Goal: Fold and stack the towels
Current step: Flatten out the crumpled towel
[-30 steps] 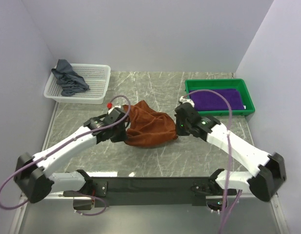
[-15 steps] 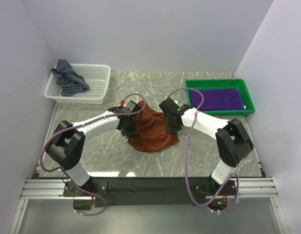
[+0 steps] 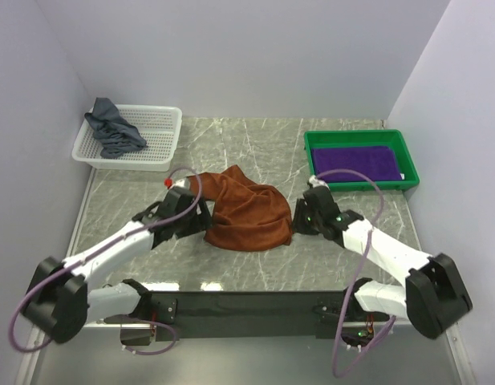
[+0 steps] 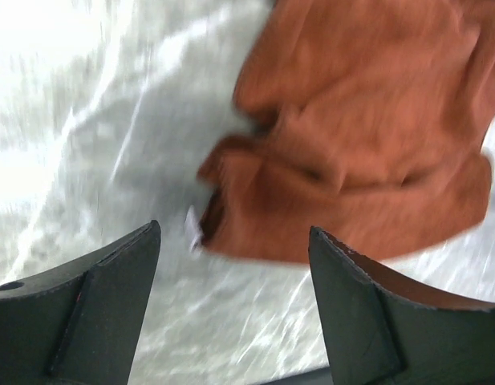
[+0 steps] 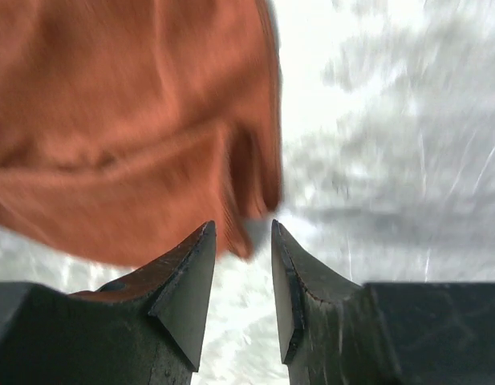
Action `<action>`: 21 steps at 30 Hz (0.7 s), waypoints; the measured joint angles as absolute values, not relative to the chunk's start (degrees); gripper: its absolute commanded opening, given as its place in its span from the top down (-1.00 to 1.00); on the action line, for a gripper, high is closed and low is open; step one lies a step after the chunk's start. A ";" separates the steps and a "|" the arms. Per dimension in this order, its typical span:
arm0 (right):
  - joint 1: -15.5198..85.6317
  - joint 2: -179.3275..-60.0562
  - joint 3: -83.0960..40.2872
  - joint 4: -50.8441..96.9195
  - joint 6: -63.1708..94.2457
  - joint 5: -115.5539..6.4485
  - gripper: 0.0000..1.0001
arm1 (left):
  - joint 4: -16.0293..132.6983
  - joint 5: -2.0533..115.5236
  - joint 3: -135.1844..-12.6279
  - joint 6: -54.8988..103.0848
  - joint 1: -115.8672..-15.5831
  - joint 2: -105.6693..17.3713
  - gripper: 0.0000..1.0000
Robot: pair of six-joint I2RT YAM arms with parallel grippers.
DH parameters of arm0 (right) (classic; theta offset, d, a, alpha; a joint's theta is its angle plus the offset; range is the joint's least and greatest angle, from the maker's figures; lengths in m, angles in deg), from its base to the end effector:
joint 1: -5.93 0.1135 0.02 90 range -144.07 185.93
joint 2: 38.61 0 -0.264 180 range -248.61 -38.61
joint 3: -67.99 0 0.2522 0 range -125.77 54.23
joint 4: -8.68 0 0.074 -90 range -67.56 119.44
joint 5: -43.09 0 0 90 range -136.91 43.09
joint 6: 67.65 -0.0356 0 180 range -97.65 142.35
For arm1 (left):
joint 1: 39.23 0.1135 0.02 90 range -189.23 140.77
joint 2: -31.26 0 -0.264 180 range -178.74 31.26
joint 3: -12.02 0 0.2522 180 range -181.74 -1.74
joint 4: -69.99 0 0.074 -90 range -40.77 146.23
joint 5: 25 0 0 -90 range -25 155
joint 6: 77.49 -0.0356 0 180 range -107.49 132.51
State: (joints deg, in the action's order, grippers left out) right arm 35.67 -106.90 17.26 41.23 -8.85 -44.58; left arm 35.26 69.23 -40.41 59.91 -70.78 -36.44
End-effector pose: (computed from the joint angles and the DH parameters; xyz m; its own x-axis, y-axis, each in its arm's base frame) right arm 0.2031 0.1144 0.1986 -0.8149 0.1306 -0.5647 -0.0595 0.9503 0.3055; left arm 0.2004 -0.1199 0.2074 -0.7962 -0.3725 -0.4767 -0.1547 0.8871 -0.4349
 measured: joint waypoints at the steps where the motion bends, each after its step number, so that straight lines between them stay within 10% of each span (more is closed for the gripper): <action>1: 35.43 -105.53 19.31 40.75 -9.02 -45.37 0.18 | 36.29 68.40 -37.86 59.95 -70.80 -34.41 -0.55; 21: 34.00 -109.07 30.72 23.22 -9.77 -58.62 0.23 | 50.03 65.66 -22.32 61.77 -70.82 -25.78 -0.56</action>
State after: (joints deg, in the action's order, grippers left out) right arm 34.00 -109.07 30.72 23.22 -9.77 -58.62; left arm 50.03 65.66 -22.32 61.77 -70.82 -25.78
